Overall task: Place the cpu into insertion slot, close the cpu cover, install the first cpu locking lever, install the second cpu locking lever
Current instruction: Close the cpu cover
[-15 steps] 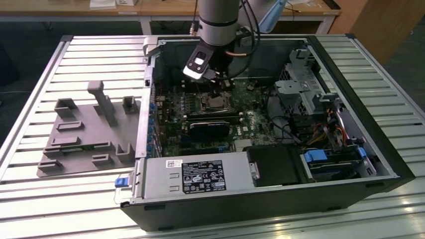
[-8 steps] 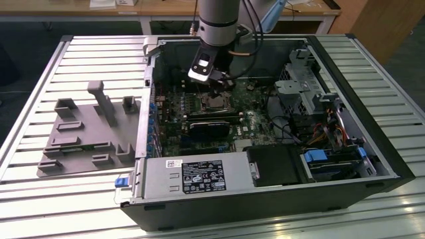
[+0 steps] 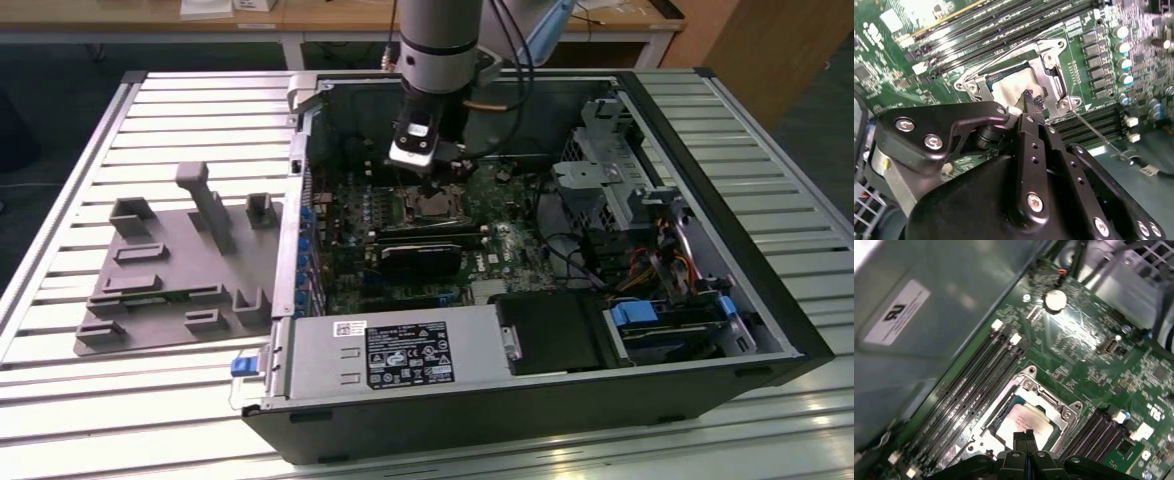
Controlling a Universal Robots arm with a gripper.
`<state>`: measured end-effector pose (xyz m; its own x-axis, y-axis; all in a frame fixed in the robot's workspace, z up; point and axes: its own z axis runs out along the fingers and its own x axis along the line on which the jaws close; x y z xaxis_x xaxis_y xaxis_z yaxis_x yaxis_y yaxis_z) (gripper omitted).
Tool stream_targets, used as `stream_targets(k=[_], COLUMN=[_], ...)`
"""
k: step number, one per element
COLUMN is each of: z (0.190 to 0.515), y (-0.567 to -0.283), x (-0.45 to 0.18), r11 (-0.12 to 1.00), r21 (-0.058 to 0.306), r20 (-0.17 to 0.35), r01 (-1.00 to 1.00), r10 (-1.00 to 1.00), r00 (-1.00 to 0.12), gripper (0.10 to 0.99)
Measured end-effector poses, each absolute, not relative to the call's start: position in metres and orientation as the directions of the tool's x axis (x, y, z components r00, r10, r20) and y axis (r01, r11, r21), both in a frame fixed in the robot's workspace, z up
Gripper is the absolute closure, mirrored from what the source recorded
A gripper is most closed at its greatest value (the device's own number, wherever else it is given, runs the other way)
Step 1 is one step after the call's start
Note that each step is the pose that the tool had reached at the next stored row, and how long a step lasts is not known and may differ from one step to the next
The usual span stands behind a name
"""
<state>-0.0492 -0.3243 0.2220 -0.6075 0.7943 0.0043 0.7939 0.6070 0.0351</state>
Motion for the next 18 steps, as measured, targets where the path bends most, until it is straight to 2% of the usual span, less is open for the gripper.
stream_targets(k=[18], z=[0.2188], y=[-0.3243], x=[-0.0492], r11=[0.83], r21=[0.034], r20=[0.003], r01=[0.557], r10=[0.557], r00=[-0.83], gripper=[0.984])
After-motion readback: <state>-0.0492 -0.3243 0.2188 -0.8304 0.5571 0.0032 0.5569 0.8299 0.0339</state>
